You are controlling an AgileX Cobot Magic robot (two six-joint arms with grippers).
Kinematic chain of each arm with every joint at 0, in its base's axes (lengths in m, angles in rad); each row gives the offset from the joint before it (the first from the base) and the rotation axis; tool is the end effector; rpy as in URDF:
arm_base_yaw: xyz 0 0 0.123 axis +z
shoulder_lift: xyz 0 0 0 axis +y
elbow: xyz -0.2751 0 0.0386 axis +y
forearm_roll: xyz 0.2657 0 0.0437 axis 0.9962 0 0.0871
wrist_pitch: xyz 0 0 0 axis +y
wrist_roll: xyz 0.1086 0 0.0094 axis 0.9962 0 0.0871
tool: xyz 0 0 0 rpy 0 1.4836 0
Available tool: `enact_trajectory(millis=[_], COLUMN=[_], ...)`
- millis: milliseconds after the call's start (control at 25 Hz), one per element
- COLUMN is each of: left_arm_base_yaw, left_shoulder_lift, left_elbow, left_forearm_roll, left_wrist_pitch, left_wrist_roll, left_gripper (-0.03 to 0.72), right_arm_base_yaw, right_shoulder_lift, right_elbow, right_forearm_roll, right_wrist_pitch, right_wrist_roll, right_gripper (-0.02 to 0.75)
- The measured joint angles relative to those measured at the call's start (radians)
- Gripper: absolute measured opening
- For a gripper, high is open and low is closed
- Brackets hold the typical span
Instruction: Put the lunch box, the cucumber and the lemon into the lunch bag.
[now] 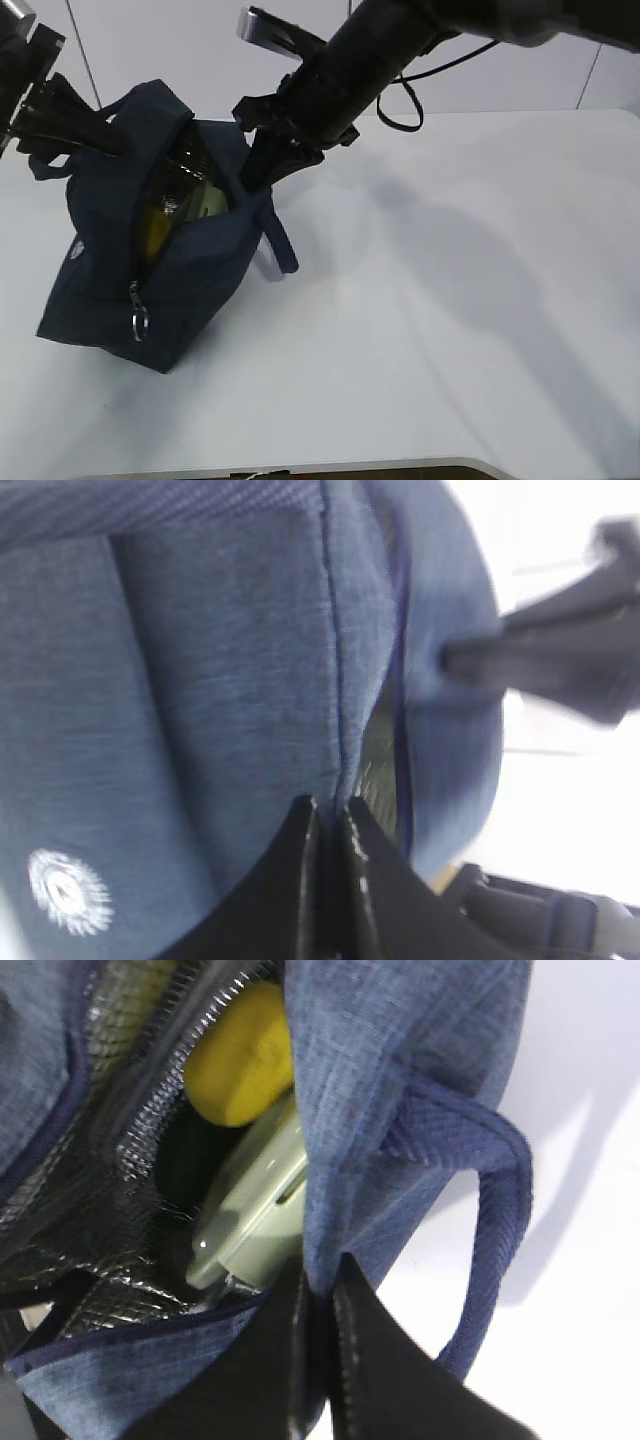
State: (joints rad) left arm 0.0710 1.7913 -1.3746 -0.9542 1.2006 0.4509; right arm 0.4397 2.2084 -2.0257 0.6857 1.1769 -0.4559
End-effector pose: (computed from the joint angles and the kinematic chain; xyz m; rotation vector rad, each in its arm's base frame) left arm 0.3816 -0.0560 0.2471 0.0382 2.6223 -1.1983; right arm 0.4236 0.2697 0.2342 -0.9516 2.5236 0.9376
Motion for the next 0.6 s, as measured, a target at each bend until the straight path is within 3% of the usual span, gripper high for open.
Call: enact_trajectory(millis=[400,600], left_arm_base_yaw=[-0.132,-0.21], left_shoulder_lift=[-0.006,-0.004], left_elbow=[0.0,0.0], left_forearm_roll=[-0.086,-0.135], left_wrist_pitch=[-0.015,-0.134], left_wrist_roll=[0.0,0.0], left_gripper=[-0.014,-0.014], right_arm_base_yaw=[0.0,-0.001], right_shoulder_lift=[-0.183,-0.212], right_elbow=[0.0,0.0], right_forearm_roll=[-0.41,-0.474], right_wrist_pitch=[0.081,0.087], right_wrist_roll=[0.168,0.184], right_gripper=[0.015,0.015])
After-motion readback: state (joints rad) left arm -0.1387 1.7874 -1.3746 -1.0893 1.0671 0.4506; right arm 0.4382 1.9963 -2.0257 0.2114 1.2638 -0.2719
